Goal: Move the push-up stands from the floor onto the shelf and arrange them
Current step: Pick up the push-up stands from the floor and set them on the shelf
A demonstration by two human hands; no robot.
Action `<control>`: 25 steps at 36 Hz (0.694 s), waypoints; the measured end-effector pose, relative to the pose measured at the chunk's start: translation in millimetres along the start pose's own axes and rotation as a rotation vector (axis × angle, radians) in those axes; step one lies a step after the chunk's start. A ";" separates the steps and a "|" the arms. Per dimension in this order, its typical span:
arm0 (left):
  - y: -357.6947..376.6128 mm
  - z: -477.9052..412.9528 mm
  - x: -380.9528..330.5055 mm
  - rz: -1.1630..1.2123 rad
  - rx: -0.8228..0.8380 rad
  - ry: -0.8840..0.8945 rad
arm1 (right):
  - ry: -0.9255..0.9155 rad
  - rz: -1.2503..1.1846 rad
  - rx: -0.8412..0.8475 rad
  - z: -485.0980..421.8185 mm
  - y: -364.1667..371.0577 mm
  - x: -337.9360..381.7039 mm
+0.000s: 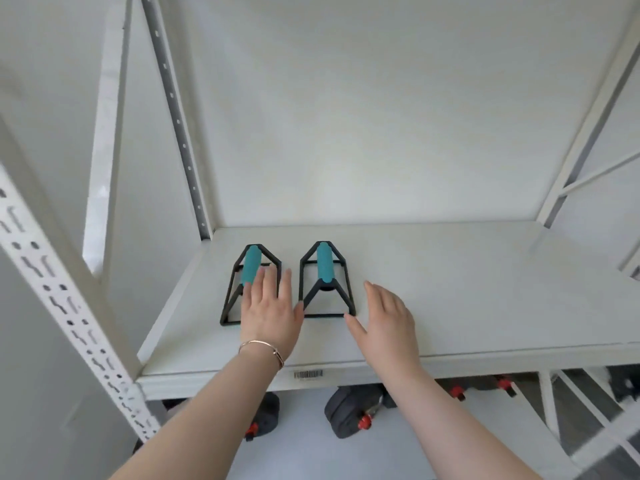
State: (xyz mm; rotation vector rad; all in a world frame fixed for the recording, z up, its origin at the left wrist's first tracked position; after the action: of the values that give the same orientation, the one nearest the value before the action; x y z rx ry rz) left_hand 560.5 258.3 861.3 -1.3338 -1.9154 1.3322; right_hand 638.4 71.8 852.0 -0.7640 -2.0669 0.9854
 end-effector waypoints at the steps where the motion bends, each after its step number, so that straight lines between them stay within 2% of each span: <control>1: 0.1 13.2 -11.1 -0.020 0.016 0.015 | -0.022 0.018 -0.019 9.6 -6.3 -4.9; 6: -1.8 84.1 -63.1 -0.077 0.050 0.061 | -0.107 0.071 -0.036 66.0 -33.2 -34.1; 13: 12.8 185.2 -129.4 -0.072 0.219 0.054 | -0.110 0.061 0.023 156.6 -64.5 -95.8; 18: 36.1 243.5 -164.2 -0.034 0.330 0.034 | -0.042 0.029 0.114 221.3 -67.7 -150.9; 25: 102.0 311.7 -180.8 -0.059 0.558 0.011 | 0.087 -0.050 0.283 306.1 -33.5 -216.0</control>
State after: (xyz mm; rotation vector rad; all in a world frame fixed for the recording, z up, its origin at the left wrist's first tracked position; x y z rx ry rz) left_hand 441.7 -36.9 663.9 -0.9892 -1.4056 1.6593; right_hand 511.7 -229.5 665.8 -0.5939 -1.8134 1.1645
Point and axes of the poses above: each hand's wrist, its own z-axis away from the middle knuckle, its own y-axis out of the palm, x = y × z, the point moved 10 cm from there along -z, towards the middle knuckle, and after that the axes turned 1 degree about -z, right-handed, at the moved point
